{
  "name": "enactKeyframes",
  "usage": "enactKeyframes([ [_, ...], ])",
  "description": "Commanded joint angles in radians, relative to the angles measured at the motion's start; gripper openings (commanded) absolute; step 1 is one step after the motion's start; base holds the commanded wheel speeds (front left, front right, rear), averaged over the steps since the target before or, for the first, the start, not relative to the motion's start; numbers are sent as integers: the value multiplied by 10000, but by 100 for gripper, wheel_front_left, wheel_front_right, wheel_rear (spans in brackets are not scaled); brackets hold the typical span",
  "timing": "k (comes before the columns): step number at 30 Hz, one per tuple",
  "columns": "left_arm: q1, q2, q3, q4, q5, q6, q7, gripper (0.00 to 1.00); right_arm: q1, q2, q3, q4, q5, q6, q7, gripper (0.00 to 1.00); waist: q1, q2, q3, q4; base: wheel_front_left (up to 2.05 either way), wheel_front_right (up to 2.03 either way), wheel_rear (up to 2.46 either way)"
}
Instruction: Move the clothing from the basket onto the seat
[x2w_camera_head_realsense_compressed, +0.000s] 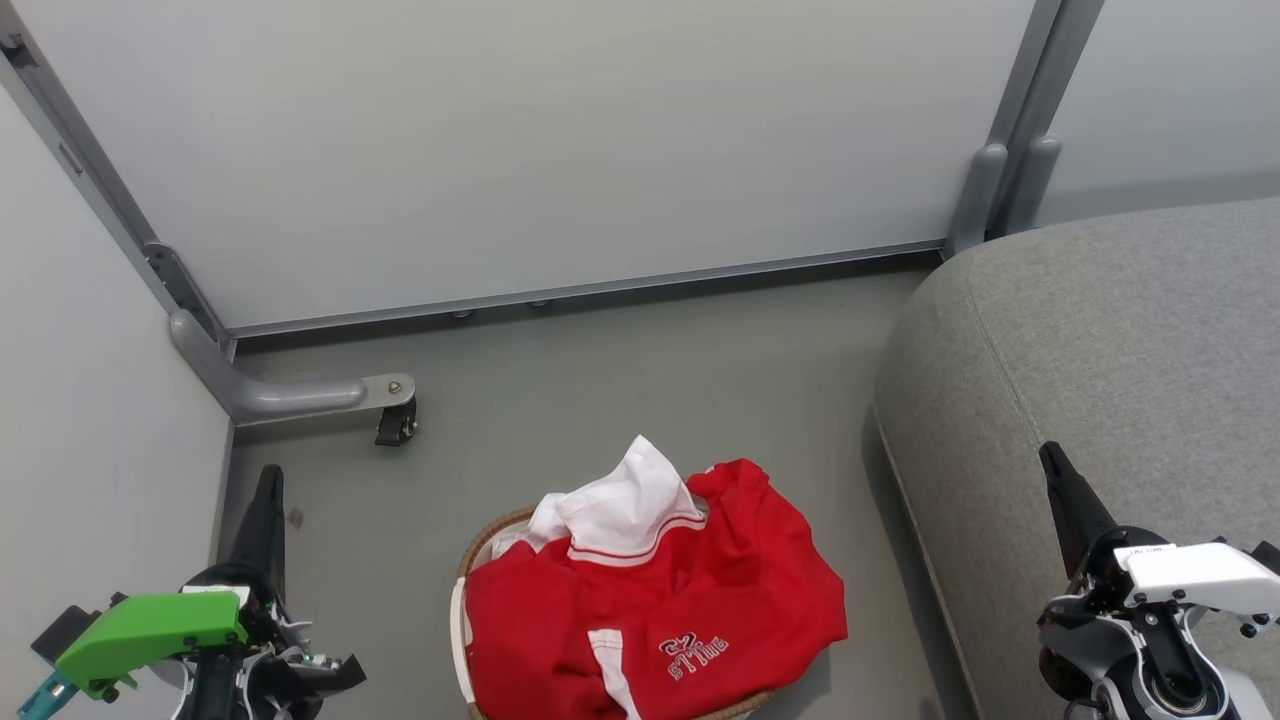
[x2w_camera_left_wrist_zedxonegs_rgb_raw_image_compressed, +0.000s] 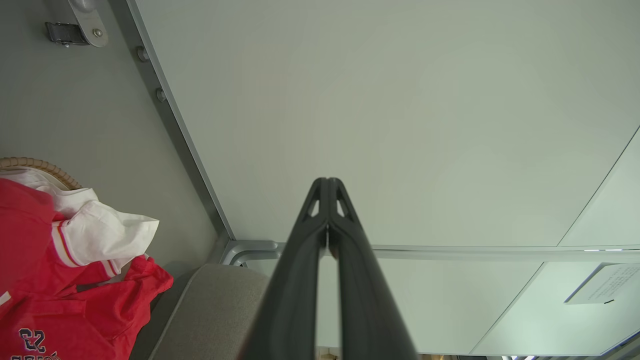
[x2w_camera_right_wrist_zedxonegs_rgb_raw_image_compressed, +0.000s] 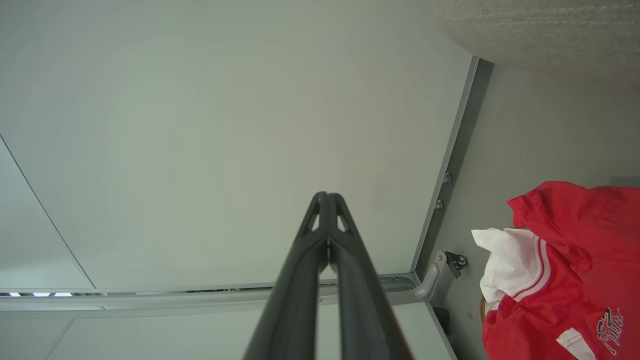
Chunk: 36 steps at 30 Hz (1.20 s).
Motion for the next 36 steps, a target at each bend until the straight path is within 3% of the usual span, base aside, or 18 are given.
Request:
enactKeyframes([
  [1, -108, 72, 19, -11, -24, -43, 23, 0, 122, -59, -8, -18, 28, 0, 16, 0, 0, 0, 0, 0, 0, 0, 0],
  [14, -109, 72, 19, -10, -24, -44, 23, 0, 122, -59, -8, -18, 28, 0, 16, 0, 0, 0, 0, 0, 0, 0, 0],
  [15, 1, 0, 0, 2, 3, 2, -4, 100, -1, 0, 1, 1, -2, 0, -1, 100, 0, 0, 1, 0, 0, 0, 0],
  [23, 95, -3, -127, 396, 387, 4, -282, 100, 53, -3, 174, 174, -261, 0, -251, 100, 0, 0, 7, 0, 0, 0, 0],
  [36, -38, 209, -490, 701, 3495, 60, -895, 100, -252, -338, 603, 166, -2843, 1, -890, 100, 0, 0, 27, 45, 0, 0, 0],
])
